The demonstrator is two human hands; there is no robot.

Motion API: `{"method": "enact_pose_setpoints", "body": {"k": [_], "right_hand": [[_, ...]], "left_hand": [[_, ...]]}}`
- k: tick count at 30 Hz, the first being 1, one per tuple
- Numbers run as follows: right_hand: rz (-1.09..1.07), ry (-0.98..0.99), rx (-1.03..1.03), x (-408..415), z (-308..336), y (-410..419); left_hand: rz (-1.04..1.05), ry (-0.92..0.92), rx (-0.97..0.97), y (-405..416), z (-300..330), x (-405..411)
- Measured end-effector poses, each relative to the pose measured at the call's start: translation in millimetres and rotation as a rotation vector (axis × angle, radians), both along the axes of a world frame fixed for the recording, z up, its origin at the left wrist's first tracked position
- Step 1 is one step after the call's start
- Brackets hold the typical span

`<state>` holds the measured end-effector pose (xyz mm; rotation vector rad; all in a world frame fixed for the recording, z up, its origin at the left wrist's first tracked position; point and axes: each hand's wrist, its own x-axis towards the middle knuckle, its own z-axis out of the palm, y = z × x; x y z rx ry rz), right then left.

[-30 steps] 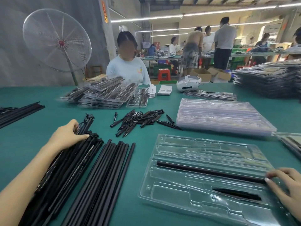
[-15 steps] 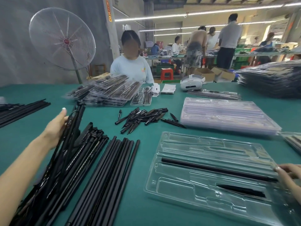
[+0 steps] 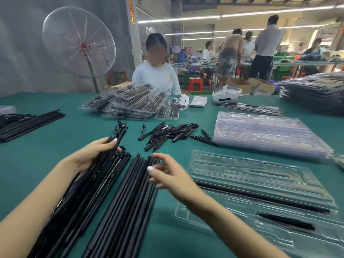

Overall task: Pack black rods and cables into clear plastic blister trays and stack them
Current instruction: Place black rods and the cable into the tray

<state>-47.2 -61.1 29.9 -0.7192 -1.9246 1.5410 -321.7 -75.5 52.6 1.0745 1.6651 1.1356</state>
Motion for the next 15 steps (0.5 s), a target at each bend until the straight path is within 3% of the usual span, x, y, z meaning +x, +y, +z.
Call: {"method": "enact_pose_setpoints", "body": {"k": [3, 8, 15], "right_hand": [[0.116, -0.03, -0.157, -72, -15, -1], [0.21, -0.092, -0.01, -146, -36, -7], [0.156, -0.007, 0.006, -165, -53, -19]], "left_hand": [[-0.014, -0.039, 0.047, -4, 3, -1], [0.032, 0.047, 0.057, -17, 7, -4], [0.213, 0.217, 0.038, -20, 4, -19]]}}
